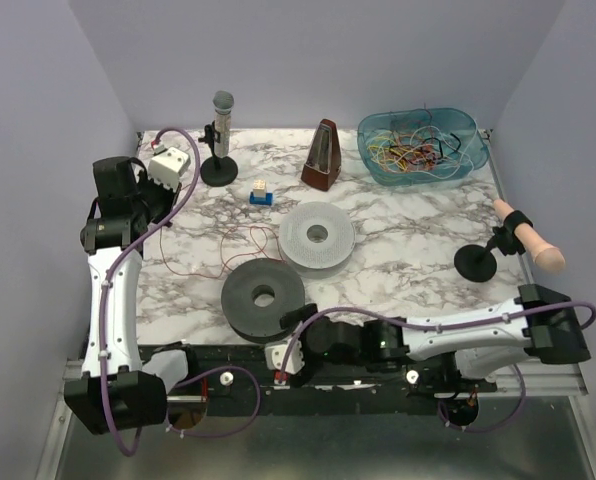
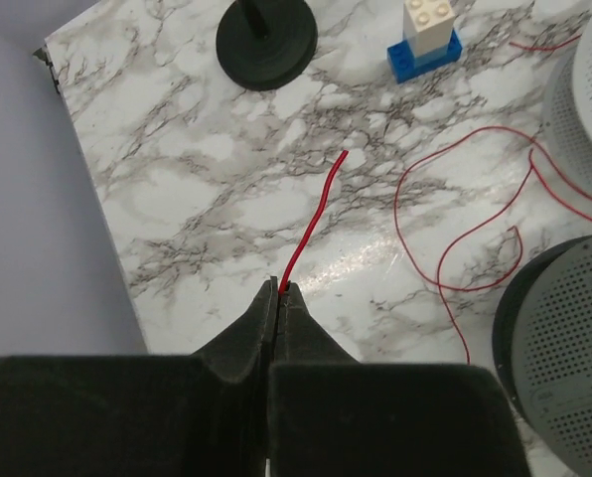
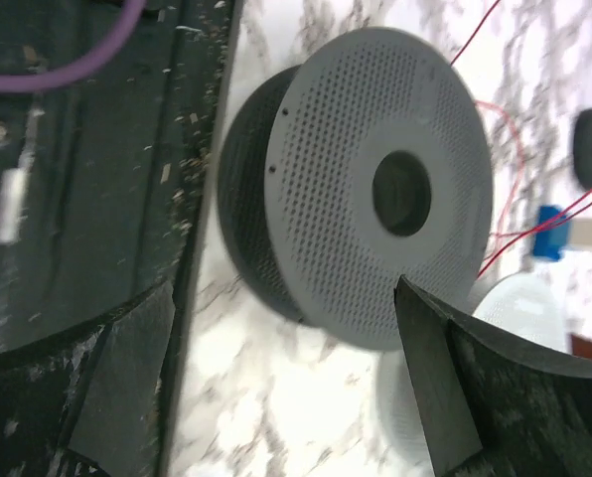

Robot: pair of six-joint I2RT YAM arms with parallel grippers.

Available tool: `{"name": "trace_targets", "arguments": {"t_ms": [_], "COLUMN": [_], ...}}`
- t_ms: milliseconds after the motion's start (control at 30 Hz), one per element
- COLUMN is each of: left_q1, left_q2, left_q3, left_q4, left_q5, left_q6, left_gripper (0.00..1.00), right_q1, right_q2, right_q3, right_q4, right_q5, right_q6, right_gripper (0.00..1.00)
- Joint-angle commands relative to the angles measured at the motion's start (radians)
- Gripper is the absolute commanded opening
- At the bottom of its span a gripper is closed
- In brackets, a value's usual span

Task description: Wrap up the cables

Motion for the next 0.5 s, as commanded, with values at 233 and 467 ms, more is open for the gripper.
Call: {"name": "trace_targets", "arguments": {"t_ms": [233,467], "left_q1": [0.008,0.009], "left_q2": [-0.076,-0.051], "left_q3": [-0.065,-0.010], "left_q4": [0.110,0.104], "left_q5": [0.116,0.165], "left_q6": [-0.186,-0.186], "left_gripper": [0.00,0.00], "right_q1": [0.060,0.060], "right_q2": [0.363,0.472], "right_q3": [-0.028,-0.011], "right_q4": [0.597,0.690], "right_q5": [0.327,0.407], "right_q6": [-0.388,-0.480], "right_gripper": [1.00,0.84]}}
